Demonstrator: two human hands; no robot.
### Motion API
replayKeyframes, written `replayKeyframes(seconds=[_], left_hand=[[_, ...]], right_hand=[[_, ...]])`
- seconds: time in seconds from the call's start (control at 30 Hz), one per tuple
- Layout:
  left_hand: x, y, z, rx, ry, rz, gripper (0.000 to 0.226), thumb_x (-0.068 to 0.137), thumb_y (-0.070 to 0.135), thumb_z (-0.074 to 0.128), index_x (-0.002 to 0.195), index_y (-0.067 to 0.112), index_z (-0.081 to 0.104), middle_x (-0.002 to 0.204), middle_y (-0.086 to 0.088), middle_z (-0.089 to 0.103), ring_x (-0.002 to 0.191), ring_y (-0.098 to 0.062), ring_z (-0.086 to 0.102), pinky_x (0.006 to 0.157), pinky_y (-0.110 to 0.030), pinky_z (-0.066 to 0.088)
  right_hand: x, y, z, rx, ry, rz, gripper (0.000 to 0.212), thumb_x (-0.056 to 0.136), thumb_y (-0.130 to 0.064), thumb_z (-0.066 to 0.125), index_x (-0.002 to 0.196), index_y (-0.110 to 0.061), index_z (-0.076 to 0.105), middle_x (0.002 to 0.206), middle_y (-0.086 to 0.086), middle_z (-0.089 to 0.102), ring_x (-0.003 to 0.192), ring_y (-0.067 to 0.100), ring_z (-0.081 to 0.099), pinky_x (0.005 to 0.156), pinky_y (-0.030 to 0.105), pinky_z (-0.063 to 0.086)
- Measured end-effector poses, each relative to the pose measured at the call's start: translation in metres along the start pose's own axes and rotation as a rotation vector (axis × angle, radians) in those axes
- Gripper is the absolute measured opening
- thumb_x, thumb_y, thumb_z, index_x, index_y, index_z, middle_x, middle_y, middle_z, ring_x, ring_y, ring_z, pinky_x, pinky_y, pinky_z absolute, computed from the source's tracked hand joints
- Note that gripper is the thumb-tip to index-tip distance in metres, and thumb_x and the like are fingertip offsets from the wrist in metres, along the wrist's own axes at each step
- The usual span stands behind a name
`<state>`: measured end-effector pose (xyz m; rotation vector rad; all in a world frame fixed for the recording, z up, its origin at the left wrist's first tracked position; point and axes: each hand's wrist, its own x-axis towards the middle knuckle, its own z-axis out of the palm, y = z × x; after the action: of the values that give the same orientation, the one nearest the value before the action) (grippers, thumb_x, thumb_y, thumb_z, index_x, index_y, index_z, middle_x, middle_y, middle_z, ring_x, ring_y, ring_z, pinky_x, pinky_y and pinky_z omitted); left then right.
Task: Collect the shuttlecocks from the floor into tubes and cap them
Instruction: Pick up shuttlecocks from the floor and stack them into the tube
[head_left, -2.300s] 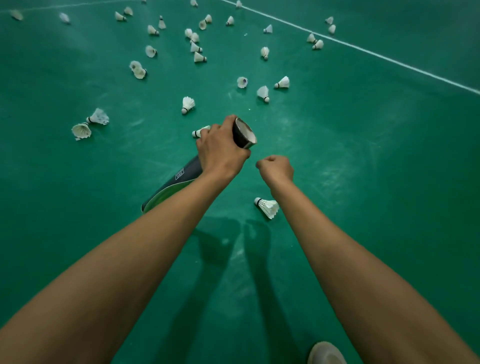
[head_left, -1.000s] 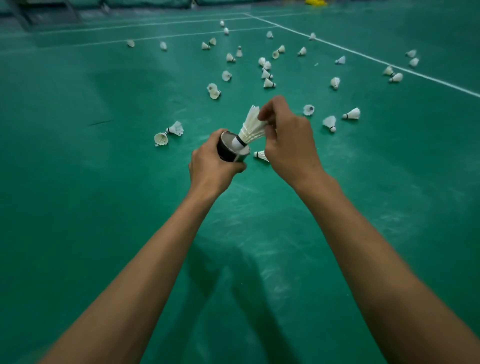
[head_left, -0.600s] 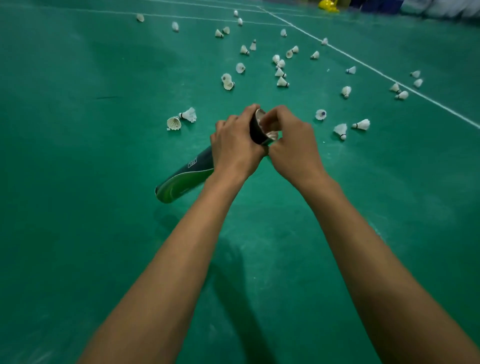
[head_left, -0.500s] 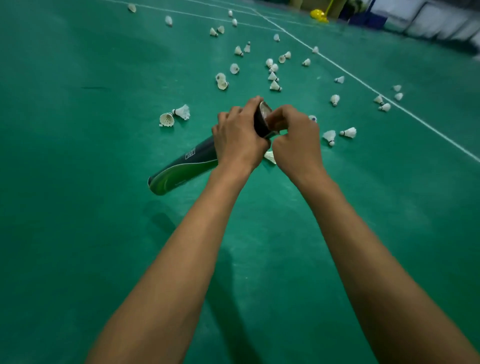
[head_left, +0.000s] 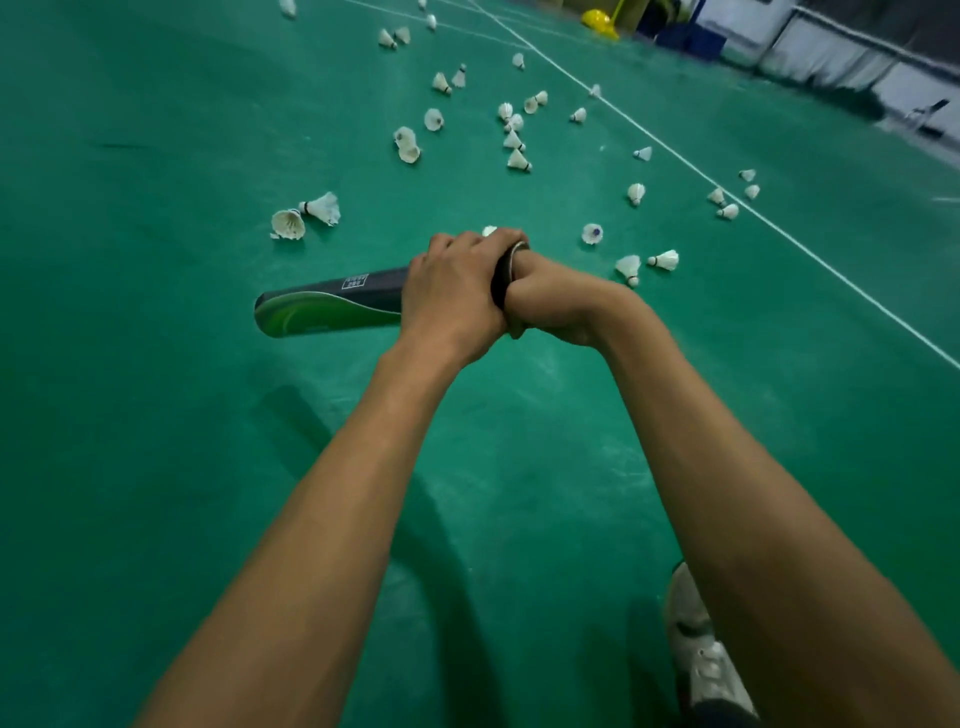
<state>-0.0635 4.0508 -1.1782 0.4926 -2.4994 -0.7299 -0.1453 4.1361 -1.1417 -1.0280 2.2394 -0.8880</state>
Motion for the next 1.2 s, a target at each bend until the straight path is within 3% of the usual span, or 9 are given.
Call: replayKeyframes(seconds=[0.17,0.3,0.4,0.53,0.63,0.67,0.83,1.0,1.2], left_hand=[[0.016,-0.043,0.027,0.036,0.222,-0.147,0.063,0.083,0.02,0.067,0.143,0.034,0.054,0.129,-0.004,0.065,0.117,-0.033,0.052,0.097,-0.042,0.042],[0.035,-0.06,0.041,0.115,0.271,-0.184,0.066,0.08,0.027,0.073,0.143,0.034,0.054,0.13,-0.001,0.065,0.118,-0.033,0.053,0.097,-0.042,0.043],[0.045,-0.064,0.052,0.23,0.249,-0.157,0.073,0.076,0.026,0.081,0.143,0.031,0.054,0.132,-0.002,0.066,0.118,-0.034,0.055,0.095,-0.043,0.043],[0.066,-0.061,0.069,0.383,0.219,-0.154,0.075,0.076,0.024,0.081,0.145,0.031,0.053,0.132,-0.003,0.066,0.119,-0.035,0.055,0.096,-0.045,0.043],[0.084,-0.051,0.075,0.423,0.18,-0.153,0.075,0.076,0.025,0.082,0.145,0.03,0.053,0.133,-0.004,0.066,0.119,-0.036,0.055,0.097,-0.046,0.043],[0.089,-0.048,0.075,0.43,0.168,-0.152,0.076,0.075,0.026,0.082,0.145,0.03,0.053,0.132,-0.004,0.067,0.119,-0.036,0.055,0.096,-0.046,0.044],[0.106,-0.032,0.07,0.442,0.088,-0.196,0.084,0.07,0.026,0.09,0.146,0.03,0.054,0.134,-0.004,0.066,0.119,-0.036,0.055,0.096,-0.046,0.044],[0.12,-0.012,0.056,0.449,-0.071,-0.292,0.086,0.063,0.038,0.089,0.142,0.039,0.052,0.128,-0.001,0.069,0.116,-0.034,0.059,0.095,-0.049,0.049],[0.154,0.014,0.073,0.258,-0.054,-0.319,0.09,0.049,0.046,0.08,0.135,0.045,0.052,0.122,0.005,0.07,0.113,-0.027,0.064,0.096,-0.047,0.054]], right_hand=[[0.059,0.026,0.028,0.095,0.119,-0.163,0.029,0.056,-0.006,0.046,0.078,0.002,0.062,0.07,0.014,0.058,0.071,0.017,0.054,0.064,0.035,0.041],[0.076,0.05,0.03,0.455,0.3,-0.279,0.042,0.061,0.006,0.046,0.085,-0.009,0.076,0.082,0.012,0.075,0.083,0.02,0.074,0.079,0.037,0.059],[0.108,0.072,0.013,0.744,0.501,-0.022,0.035,0.077,0.01,0.045,0.078,-0.012,0.072,0.077,0.008,0.074,0.067,0.016,0.067,0.065,0.03,0.056],[0.162,0.128,-0.006,0.636,0.461,0.336,0.016,0.087,-0.012,0.061,0.072,-0.017,0.063,0.076,0.003,0.064,0.067,0.022,0.057,0.06,0.032,0.053],[0.179,0.185,-0.005,0.539,0.391,0.485,0.008,0.09,-0.013,0.057,0.09,-0.013,0.065,0.092,0.006,0.064,0.073,0.022,0.057,0.07,0.04,0.062],[0.183,0.204,-0.005,0.5,0.391,0.533,0.018,0.089,-0.015,0.055,0.101,-0.012,0.068,0.098,0.007,0.065,0.075,0.024,0.059,0.076,0.045,0.063],[0.213,0.259,-0.008,0.401,0.364,0.631,0.034,0.091,-0.024,0.05,0.118,-0.019,0.071,0.133,0.01,0.051,0.1,0.038,0.062,0.093,0.049,0.056],[0.237,0.249,-0.016,0.403,0.372,0.643,0.029,0.096,-0.019,0.053,0.12,-0.019,0.069,0.154,0.01,0.031,0.117,0.038,0.055,0.098,0.032,0.041],[0.265,0.248,-0.036,0.531,0.426,0.724,0.033,0.092,-0.014,0.054,0.125,-0.012,0.061,0.16,0.009,0.02,0.129,0.035,0.045,0.108,0.036,0.04]])
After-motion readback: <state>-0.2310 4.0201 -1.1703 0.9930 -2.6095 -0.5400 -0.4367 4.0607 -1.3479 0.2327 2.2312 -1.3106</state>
